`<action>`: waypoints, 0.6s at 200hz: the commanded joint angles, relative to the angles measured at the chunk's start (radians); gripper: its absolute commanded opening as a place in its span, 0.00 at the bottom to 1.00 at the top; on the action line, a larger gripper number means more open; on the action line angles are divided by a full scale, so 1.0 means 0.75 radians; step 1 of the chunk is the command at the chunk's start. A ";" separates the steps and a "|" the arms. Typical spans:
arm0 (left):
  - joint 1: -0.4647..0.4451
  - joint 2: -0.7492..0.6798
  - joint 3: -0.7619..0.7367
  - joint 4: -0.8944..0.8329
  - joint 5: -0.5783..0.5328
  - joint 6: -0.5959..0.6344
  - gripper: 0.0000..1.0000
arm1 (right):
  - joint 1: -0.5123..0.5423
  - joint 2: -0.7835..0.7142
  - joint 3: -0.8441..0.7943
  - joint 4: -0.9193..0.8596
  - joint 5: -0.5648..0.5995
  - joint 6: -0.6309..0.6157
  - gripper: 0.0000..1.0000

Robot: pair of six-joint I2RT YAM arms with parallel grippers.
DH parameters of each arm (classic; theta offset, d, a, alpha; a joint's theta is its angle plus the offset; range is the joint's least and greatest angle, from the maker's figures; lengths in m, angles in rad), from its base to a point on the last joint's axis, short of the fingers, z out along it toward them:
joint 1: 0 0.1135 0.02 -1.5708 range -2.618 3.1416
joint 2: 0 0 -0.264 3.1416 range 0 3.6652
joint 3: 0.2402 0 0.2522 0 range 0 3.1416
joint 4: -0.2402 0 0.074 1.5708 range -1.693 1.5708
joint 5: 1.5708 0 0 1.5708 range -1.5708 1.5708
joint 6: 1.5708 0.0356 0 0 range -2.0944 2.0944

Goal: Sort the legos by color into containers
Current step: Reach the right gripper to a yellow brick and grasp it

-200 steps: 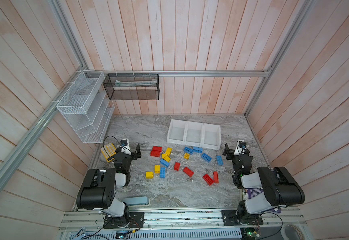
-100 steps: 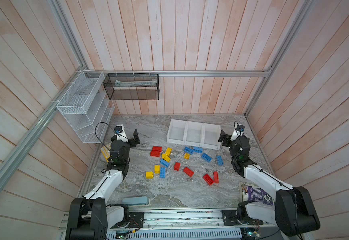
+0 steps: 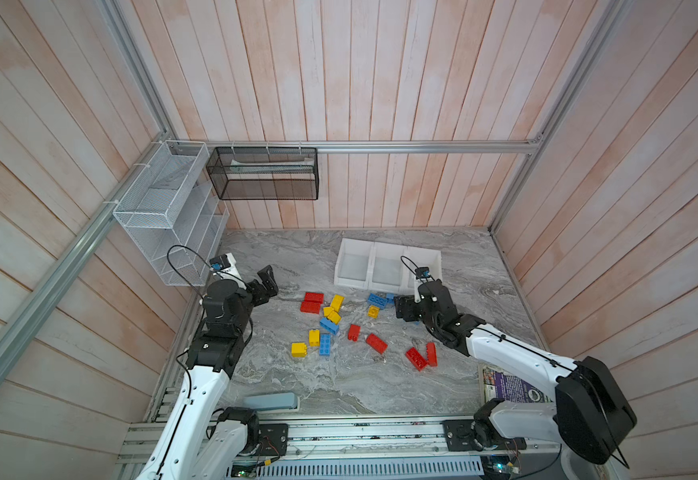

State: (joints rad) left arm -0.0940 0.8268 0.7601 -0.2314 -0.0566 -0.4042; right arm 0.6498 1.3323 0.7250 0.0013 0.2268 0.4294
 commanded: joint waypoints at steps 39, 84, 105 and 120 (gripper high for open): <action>-0.003 -0.059 -0.048 -0.108 0.066 0.016 1.00 | 0.251 0.348 0.281 -0.208 0.250 0.517 0.90; -0.002 -0.046 -0.009 -0.193 0.096 0.036 1.00 | 0.300 0.542 0.442 -0.286 0.289 0.705 0.87; -0.001 -0.094 -0.031 -0.176 0.101 0.033 1.00 | 0.301 0.598 0.479 -0.298 0.309 0.732 0.85; -0.002 -0.115 -0.041 -0.150 0.140 0.023 1.00 | 0.301 0.642 0.510 -0.305 0.309 0.717 0.83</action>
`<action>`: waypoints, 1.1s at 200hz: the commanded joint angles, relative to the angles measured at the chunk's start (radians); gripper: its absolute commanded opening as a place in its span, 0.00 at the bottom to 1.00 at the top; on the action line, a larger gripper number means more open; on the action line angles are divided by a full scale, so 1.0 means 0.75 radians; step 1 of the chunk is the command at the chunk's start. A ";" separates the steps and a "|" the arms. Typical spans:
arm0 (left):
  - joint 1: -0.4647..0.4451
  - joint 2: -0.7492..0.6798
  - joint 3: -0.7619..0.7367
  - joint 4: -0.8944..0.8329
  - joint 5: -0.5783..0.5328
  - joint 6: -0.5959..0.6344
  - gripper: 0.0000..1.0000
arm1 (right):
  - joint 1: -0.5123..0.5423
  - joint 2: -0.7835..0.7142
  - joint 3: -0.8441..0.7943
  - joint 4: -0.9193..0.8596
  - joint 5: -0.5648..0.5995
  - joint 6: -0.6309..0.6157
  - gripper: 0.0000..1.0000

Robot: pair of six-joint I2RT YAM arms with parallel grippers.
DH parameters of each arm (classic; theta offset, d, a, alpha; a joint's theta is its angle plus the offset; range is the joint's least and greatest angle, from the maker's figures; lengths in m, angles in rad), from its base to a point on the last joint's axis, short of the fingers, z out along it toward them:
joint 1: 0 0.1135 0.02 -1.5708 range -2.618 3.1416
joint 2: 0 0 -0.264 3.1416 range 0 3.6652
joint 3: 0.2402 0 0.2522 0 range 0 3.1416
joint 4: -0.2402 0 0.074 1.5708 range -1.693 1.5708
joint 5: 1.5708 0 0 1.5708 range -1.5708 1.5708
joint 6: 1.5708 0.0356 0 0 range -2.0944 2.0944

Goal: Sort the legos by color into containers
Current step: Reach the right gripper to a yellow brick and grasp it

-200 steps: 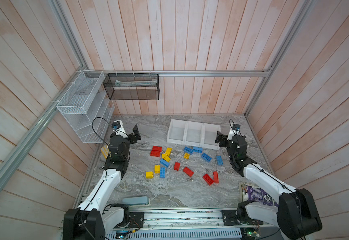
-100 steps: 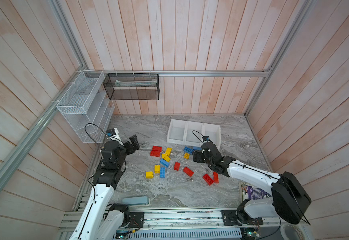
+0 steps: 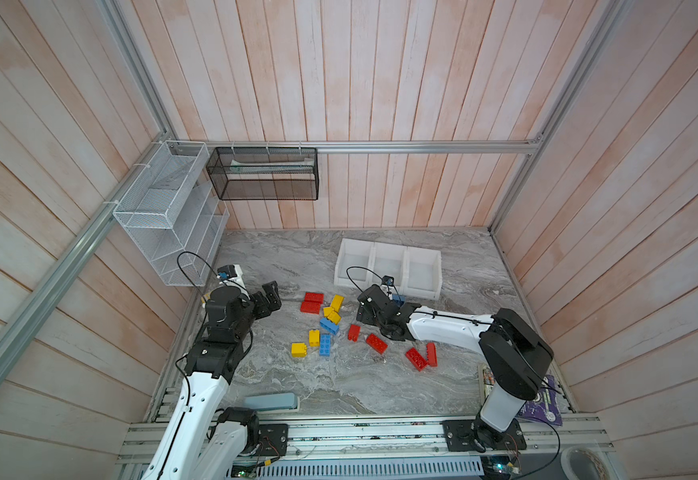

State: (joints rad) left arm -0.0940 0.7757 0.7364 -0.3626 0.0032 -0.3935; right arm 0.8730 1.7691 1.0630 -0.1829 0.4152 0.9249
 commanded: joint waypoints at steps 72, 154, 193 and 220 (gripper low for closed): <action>-0.003 -0.061 -0.018 0.030 0.116 0.001 1.00 | -0.003 0.236 0.165 -0.085 0.088 0.075 0.77; -0.012 -0.050 -0.019 0.033 0.129 0.003 1.00 | -0.032 0.339 0.232 -0.074 0.122 0.037 0.61; -0.012 -0.044 -0.019 0.030 0.122 0.003 1.00 | -0.031 0.327 0.204 -0.067 0.118 0.017 0.41; -0.010 -0.048 -0.015 0.027 0.108 0.007 1.00 | -0.029 0.297 0.186 -0.059 0.106 -0.013 0.31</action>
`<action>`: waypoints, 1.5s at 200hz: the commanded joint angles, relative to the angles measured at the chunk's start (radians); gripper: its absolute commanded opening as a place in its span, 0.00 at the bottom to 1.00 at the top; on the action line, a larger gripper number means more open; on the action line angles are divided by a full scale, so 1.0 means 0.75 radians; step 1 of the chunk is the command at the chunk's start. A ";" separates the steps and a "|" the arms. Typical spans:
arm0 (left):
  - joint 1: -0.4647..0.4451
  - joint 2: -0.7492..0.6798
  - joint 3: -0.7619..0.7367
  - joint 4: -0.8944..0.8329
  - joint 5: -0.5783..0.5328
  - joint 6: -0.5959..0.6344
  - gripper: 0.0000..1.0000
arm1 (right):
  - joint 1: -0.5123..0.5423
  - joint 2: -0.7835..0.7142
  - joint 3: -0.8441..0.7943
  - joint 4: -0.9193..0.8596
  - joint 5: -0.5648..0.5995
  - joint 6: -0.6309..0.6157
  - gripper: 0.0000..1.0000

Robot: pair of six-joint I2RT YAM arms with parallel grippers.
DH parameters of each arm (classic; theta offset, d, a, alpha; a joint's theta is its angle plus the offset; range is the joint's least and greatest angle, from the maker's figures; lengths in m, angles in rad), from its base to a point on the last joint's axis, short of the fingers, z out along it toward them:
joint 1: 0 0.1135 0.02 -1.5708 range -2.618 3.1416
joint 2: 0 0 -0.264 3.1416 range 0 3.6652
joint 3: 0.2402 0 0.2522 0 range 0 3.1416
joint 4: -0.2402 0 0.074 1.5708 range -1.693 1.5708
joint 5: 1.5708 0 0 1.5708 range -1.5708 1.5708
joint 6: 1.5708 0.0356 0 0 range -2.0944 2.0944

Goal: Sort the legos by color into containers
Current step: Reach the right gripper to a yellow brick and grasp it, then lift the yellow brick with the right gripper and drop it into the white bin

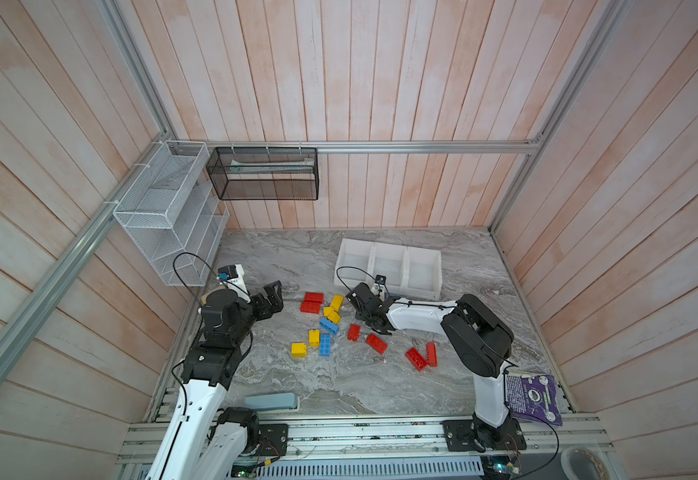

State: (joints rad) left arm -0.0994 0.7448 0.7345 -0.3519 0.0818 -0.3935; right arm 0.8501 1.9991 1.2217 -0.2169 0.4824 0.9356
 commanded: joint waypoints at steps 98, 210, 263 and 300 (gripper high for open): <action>-0.001 0.051 -0.001 -0.020 -0.039 0.037 1.00 | 0.018 -0.307 -0.159 0.084 -0.064 -0.245 0.28; -0.079 0.393 0.180 -0.144 -0.032 0.038 1.00 | -0.341 -0.649 -0.241 0.177 -0.579 -0.521 0.29; -0.230 0.567 0.306 -0.193 -0.206 0.093 1.00 | -0.640 -0.652 -0.268 0.254 -0.739 -0.507 0.29; -0.280 0.666 0.353 -0.195 -0.226 0.126 1.00 | -0.784 -0.581 -0.298 0.303 -0.777 -0.471 0.29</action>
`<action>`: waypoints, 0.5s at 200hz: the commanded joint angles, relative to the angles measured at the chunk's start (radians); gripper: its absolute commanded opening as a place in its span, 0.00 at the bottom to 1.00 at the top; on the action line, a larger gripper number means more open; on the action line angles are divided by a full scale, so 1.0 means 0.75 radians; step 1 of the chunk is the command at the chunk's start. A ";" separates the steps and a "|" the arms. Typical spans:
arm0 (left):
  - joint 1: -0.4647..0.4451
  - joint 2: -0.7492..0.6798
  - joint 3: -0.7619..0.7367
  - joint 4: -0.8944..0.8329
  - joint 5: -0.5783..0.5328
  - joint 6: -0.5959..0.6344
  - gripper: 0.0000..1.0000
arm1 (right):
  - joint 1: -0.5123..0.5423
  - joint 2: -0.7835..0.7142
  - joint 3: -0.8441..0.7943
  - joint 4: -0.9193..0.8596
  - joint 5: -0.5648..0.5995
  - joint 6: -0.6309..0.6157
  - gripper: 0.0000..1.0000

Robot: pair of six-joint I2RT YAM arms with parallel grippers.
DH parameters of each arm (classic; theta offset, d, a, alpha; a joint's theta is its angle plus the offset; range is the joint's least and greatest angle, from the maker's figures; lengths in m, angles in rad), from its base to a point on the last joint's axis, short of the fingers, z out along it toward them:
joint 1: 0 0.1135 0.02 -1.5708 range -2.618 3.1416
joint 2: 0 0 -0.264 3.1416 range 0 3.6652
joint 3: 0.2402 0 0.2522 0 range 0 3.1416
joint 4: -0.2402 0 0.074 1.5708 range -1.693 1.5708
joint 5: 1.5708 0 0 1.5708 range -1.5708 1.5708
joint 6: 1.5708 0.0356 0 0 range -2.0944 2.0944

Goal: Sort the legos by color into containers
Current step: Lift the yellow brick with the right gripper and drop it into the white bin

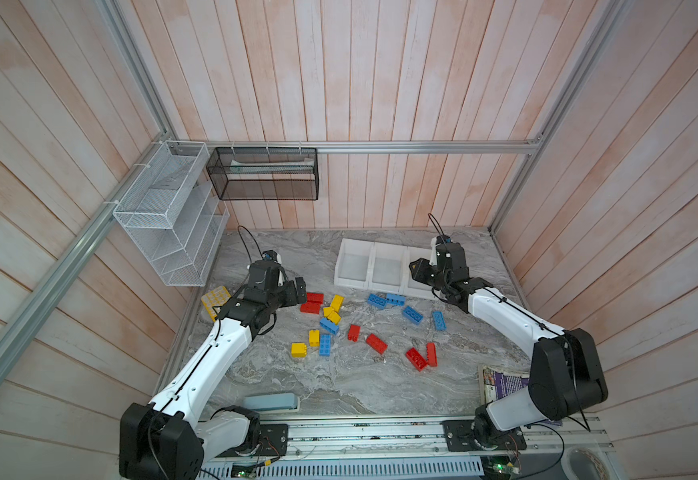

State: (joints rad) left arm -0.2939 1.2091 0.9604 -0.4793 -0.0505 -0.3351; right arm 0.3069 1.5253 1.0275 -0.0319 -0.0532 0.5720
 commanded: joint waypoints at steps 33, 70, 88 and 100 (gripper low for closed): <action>-0.027 0.093 0.047 -0.017 -0.040 0.060 1.00 | -0.105 0.141 -0.026 0.081 -0.066 0.006 0.29; -0.027 0.130 0.041 0.001 -0.021 0.064 1.00 | -0.132 0.226 0.020 0.095 -0.050 0.014 0.29; -0.027 0.143 0.043 -0.004 -0.016 0.070 0.97 | -0.140 0.247 0.035 0.098 -0.049 0.017 0.33; -0.031 0.148 0.049 -0.017 -0.021 0.076 0.93 | -0.143 0.253 0.041 0.099 -0.050 0.013 0.38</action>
State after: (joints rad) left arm -0.3107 1.3056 0.9752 -0.4828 -0.0628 -0.2996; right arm 0.2104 1.7027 1.0199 0.0090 -0.0849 0.5766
